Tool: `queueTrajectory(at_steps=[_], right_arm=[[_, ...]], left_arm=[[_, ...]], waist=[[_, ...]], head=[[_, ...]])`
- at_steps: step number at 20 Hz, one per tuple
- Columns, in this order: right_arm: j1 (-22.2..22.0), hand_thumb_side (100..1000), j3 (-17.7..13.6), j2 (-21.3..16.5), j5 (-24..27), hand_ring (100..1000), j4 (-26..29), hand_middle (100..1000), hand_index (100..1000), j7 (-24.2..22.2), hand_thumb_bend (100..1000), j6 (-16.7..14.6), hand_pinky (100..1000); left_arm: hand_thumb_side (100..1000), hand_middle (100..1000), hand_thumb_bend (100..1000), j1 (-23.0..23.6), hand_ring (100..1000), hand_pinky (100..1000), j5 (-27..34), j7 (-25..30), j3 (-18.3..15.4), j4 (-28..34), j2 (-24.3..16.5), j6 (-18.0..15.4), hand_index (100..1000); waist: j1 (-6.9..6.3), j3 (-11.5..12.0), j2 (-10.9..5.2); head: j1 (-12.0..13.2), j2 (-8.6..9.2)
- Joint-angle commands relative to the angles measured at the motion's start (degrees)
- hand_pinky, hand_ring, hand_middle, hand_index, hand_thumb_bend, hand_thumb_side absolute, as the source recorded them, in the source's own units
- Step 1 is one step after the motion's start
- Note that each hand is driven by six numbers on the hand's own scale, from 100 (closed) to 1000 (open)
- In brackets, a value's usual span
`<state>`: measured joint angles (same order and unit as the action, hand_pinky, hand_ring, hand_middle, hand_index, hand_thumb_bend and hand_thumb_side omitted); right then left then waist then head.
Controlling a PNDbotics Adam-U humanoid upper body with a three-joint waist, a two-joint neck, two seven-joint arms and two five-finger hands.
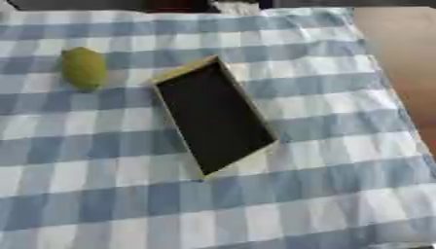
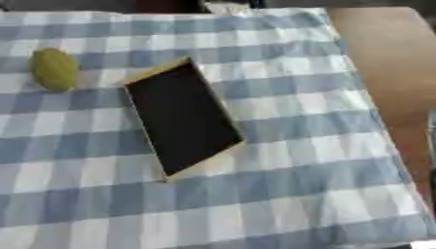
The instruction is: Pick up objects on the table and place them in the box.
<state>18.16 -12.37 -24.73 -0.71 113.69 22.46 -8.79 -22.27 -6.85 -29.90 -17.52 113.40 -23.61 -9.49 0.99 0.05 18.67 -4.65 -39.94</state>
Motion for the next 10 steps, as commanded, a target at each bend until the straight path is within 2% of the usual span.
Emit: queueTrajectory(at_steps=[1, 10], right_arm=[[0.4, 613, -0.6, -0.9, -0.2, 655, 0.9, 616, 672, 0.0, 100, 0.0, 792], [0.5, 612, -0.6, -1.0, -0.2, 655, 0.9, 616, 672, -0.1, 100, 0.0, 792]], left_arm=[[382, 745, 366, -0.4, 625, 666, -0.2, -0.1, -0.6, 1.2, -1.0, -0.2, 815], [379, 746, 365, 0.1, 623, 667, -0.6, 0.5, -0.3, 1.2, -2.4, 0.0, 816]], waist=[[-0.13, 0.0, -0.97], [-0.20, -0.1, -1.03]], head=[[-0.2, 0.47], [-0.1, 0.36]])
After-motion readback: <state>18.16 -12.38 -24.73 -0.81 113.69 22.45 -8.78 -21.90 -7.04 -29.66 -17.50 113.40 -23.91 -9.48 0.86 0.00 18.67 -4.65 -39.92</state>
